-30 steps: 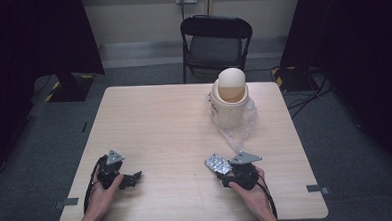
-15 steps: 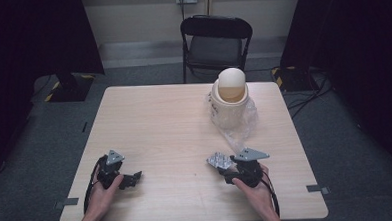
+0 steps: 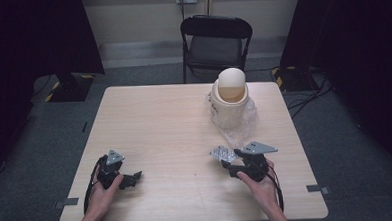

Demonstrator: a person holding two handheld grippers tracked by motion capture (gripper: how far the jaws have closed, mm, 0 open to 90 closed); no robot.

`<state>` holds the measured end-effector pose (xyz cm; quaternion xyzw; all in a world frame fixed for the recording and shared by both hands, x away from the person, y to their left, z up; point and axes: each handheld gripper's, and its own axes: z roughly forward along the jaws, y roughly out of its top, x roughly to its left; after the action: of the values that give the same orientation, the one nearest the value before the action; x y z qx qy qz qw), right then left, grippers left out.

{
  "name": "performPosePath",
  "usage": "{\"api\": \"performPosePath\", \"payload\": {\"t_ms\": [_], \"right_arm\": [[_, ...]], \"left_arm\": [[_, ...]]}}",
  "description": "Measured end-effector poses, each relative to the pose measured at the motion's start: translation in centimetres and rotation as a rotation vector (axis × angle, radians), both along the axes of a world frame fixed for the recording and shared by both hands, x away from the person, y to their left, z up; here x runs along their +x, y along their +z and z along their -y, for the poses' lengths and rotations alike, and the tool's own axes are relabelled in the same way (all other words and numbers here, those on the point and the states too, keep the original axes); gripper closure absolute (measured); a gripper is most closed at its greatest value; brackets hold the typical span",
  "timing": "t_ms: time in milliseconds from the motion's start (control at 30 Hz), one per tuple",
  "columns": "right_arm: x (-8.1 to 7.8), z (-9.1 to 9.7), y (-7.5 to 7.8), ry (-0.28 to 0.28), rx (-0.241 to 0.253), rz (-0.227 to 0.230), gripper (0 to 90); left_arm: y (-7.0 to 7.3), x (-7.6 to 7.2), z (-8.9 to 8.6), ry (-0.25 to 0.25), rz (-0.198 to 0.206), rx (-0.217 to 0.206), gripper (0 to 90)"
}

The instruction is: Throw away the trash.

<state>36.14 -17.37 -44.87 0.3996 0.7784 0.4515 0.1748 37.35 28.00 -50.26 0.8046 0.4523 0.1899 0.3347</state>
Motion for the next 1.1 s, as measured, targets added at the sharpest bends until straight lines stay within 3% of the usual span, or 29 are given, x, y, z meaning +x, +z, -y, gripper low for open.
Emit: {"api": "performPosePath", "payload": {"t_ms": [533, 1100], "right_arm": [[1.6, 0.2, 2.4, -0.005, 0.031, 0.024, 34.3], [3.7, 1.1, 6.2, -0.043, 0.05, 0.078, 34.3]], "left_arm": [[0.0, 0.0, 0.0, 0.0, 0.0, 0.0, 0.0], [0.0, 0.0, 0.0, 0.0, 0.0, 0.0, 0.0]]}}
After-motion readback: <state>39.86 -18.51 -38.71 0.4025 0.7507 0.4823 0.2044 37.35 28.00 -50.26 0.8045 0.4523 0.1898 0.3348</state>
